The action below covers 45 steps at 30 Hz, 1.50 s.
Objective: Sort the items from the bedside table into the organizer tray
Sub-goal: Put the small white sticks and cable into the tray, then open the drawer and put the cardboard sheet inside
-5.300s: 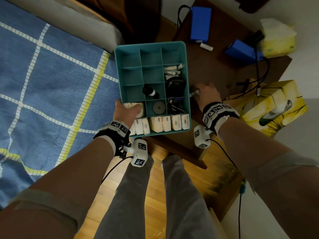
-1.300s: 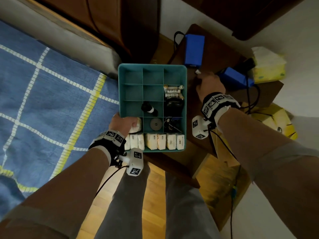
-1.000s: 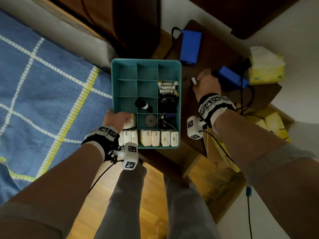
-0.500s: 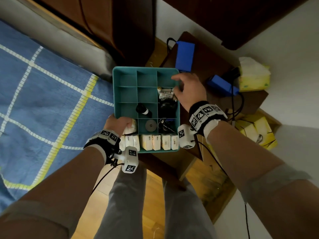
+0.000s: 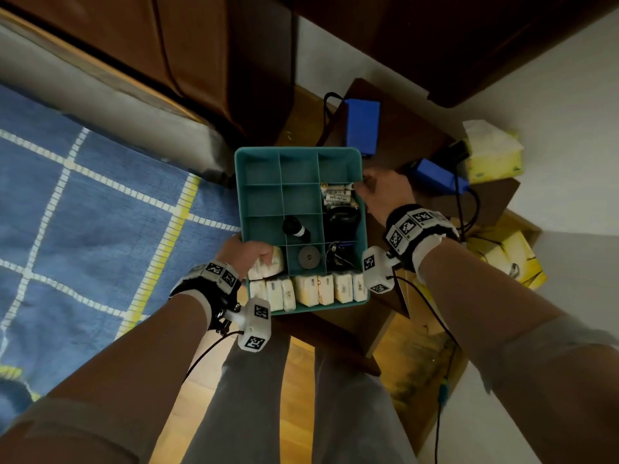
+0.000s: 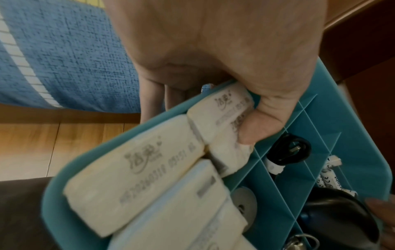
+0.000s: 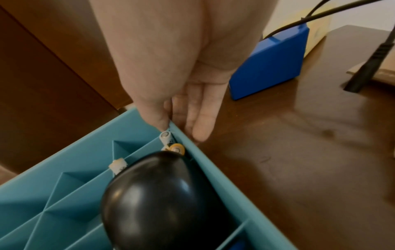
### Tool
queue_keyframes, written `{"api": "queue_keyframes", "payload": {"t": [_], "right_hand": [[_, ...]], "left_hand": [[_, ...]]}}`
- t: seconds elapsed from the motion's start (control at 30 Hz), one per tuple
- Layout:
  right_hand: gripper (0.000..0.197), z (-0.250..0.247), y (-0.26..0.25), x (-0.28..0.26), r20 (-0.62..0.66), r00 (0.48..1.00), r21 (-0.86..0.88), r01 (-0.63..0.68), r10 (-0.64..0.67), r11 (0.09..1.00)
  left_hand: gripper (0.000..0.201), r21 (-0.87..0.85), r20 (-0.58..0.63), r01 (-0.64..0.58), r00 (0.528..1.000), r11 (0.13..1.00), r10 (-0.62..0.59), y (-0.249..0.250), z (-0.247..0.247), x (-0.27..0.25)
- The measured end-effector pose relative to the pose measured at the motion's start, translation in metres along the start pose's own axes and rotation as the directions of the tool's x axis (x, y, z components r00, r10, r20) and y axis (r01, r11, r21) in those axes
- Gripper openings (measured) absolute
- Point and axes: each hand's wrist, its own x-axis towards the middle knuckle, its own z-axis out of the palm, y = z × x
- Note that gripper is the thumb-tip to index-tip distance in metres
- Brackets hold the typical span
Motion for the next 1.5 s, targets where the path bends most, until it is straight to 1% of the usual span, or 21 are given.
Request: {"api": "queue_keyframes", "payload": {"t": [0.07,0.13,0.23,0.3,0.37,0.43,0.5,0.57,0.63,0.73,0.87,0.97,1.03,1.17,1.2,1.27,1.3,1.4,1.5], "right_hand": [[0.027,-0.002,0.000,0.002,0.010,1.000,-0.028,-0.001,0.001,1.000],[0.030,-0.006,0.001,0.002,0.025,1.000,-0.056,-0.009,0.011,0.998],[0.035,-0.012,0.005,0.000,-0.008,0.999,-0.074,-0.037,0.037,0.997],[0.035,-0.018,0.012,-0.001,-0.065,0.996,-0.055,-0.068,0.064,0.996],[0.028,-0.027,0.021,-0.003,-0.154,0.984,-0.062,-0.105,0.094,0.993],[0.023,-0.038,0.033,-0.007,-0.271,0.954,-0.066,-0.155,0.132,0.986],[0.023,-0.050,0.046,-0.009,-0.378,0.909,-0.068,-0.216,0.175,0.974],[0.029,-0.061,0.058,-0.009,-0.417,0.879,-0.061,-0.280,0.230,0.958],[0.038,-0.069,0.069,-0.008,-0.403,0.869,-0.073,-0.344,0.288,0.936],[0.042,-0.079,0.083,-0.006,-0.367,0.850,-0.053,-0.424,0.377,0.904],[0.045,-0.087,0.100,-0.003,-0.269,0.849,-0.001,-0.472,0.454,0.882],[0.049,-0.091,0.106,-0.002,-0.223,0.850,0.003,-0.490,0.478,0.872],[0.049,-0.095,0.109,-0.001,-0.194,0.860,-0.009,-0.483,0.473,0.875],[0.048,-0.100,0.114,-0.001,-0.161,0.874,0.011,-0.463,0.459,0.886],[0.049,-0.100,0.114,-0.002,-0.162,0.873,0.028,-0.462,0.460,0.886],[0.050,-0.100,0.114,-0.005,-0.176,0.872,0.051,-0.455,0.457,0.889],[0.050,-0.100,0.113,-0.007,-0.180,0.875,0.056,-0.446,0.449,0.893],[0.051,-0.099,0.107,-0.015,-0.184,0.896,0.056,-0.401,0.404,0.915],[0.051,-0.101,0.102,-0.027,-0.203,0.904,0.069,-0.371,0.377,0.926]], "left_hand": [[0.011,-0.008,0.000,0.013,1.000,1.000,-0.013,0.002,0.002,0.001],[0.011,0.000,-0.006,0.024,1.000,1.000,-0.024,0.004,0.005,0.001],[0.014,-0.001,-0.011,0.046,0.999,0.999,-0.046,0.006,0.008,0.003],[0.015,-0.012,-0.009,0.056,0.998,0.998,-0.057,0.006,0.013,0.004],[0.016,-0.023,-0.012,0.068,0.998,0.997,-0.068,0.006,0.019,0.002],[0.016,-0.044,-0.007,0.090,0.996,0.995,-0.090,0.004,0.027,0.000],[0.016,-0.068,-0.010,0.105,0.994,0.992,-0.106,0.005,0.035,-0.005],[0.018,-0.098,-0.024,0.121,0.992,0.988,-0.124,0.007,0.043,-0.009],[0.023,-0.126,-0.042,0.133,0.989,0.983,-0.139,0.007,0.049,-0.009],[0.014,-0.128,-0.074,0.166,0.981,0.978,-0.177,0.008,0.057,-0.009],[0.013,-0.139,-0.104,0.167,0.978,0.976,-0.182,0.012,0.073,-0.008],[0.014,-0.145,-0.120,0.142,0.980,0.979,-0.160,0.017,0.085,-0.005],[0.015,-0.153,-0.122,0.120,0.983,0.981,-0.139,0.022,0.092,-0.006],[0.015,-0.182,-0.145,0.118,0.979,0.976,-0.146,0.029,0.097,-0.007],[0.019,-0.190,-0.165,0.108,0.976,0.976,-0.140,0.030,0.098,-0.008],[0.048,-0.201,-0.201,0.099,0.969,0.975,-0.140,0.030,0.100,-0.009],[0.056,-0.198,-0.224,0.099,0.964,0.975,-0.144,0.033,0.101,-0.011],[0.064,-0.179,-0.312,0.063,0.943,0.982,-0.117,0.039,0.101,-0.014],[0.073,-0.056,-0.375,0.050,0.925,0.997,-0.067,0.051,0.096,-0.021]]}}
